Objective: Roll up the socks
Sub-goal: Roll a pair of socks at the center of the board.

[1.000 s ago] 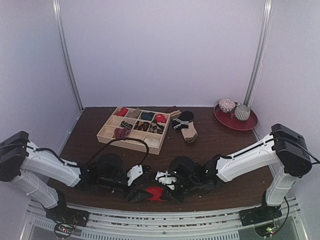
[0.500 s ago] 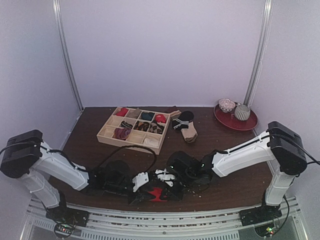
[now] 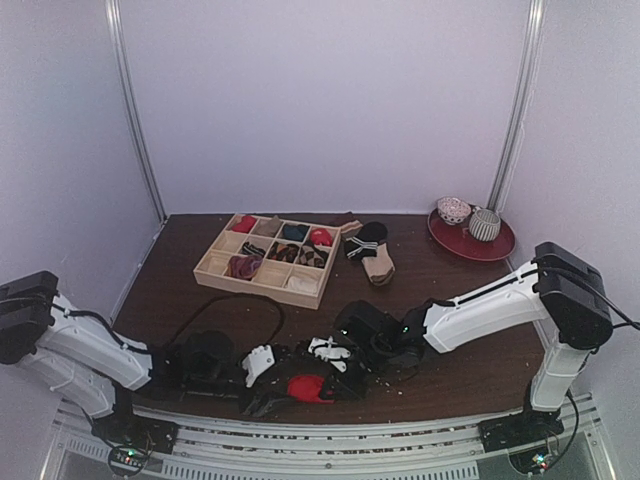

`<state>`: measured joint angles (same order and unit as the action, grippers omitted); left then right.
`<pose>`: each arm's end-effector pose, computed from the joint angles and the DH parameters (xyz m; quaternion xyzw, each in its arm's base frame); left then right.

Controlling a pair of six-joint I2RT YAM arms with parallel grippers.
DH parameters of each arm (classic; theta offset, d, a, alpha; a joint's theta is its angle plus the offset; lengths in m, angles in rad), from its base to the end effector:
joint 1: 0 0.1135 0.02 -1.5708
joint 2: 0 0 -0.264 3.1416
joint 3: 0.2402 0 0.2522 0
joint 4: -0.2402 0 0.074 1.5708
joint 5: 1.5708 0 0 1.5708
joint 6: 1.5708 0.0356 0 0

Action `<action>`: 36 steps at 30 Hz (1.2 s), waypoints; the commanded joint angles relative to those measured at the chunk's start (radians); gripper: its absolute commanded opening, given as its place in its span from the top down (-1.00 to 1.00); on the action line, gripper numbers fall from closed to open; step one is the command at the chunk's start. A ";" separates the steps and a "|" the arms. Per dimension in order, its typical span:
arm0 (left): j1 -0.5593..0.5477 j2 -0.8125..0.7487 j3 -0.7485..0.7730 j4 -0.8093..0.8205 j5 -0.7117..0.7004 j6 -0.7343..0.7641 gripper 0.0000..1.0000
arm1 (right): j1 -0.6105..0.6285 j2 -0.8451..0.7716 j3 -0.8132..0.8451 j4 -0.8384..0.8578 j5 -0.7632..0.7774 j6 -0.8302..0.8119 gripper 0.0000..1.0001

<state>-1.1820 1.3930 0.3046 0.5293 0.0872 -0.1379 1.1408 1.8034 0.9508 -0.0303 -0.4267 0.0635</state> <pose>0.0854 -0.2167 0.1261 0.4541 0.7470 -0.3269 0.3591 0.1345 0.3286 0.1432 -0.5333 0.7532 0.3509 0.1587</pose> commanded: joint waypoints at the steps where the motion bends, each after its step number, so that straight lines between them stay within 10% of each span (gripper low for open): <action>1: -0.004 -0.067 -0.047 0.121 -0.066 0.004 -0.29 | 0.006 0.086 -0.057 -0.175 0.036 0.012 0.74; 21: -0.004 0.158 -0.014 0.281 0.113 0.029 -0.06 | -0.011 0.124 -0.024 -0.233 -0.007 0.025 0.74; 30: -0.004 0.241 0.001 0.304 0.105 0.000 1.00 | -0.017 0.139 -0.011 -0.242 -0.019 0.037 0.74; 36: 0.013 0.257 0.031 0.217 0.035 -0.102 1.00 | -0.029 0.114 -0.006 -0.230 -0.019 0.045 0.55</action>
<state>-1.1797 1.6215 0.2924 0.8085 0.1604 -0.1501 1.1133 1.8416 0.9974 -0.0711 -0.5098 0.0898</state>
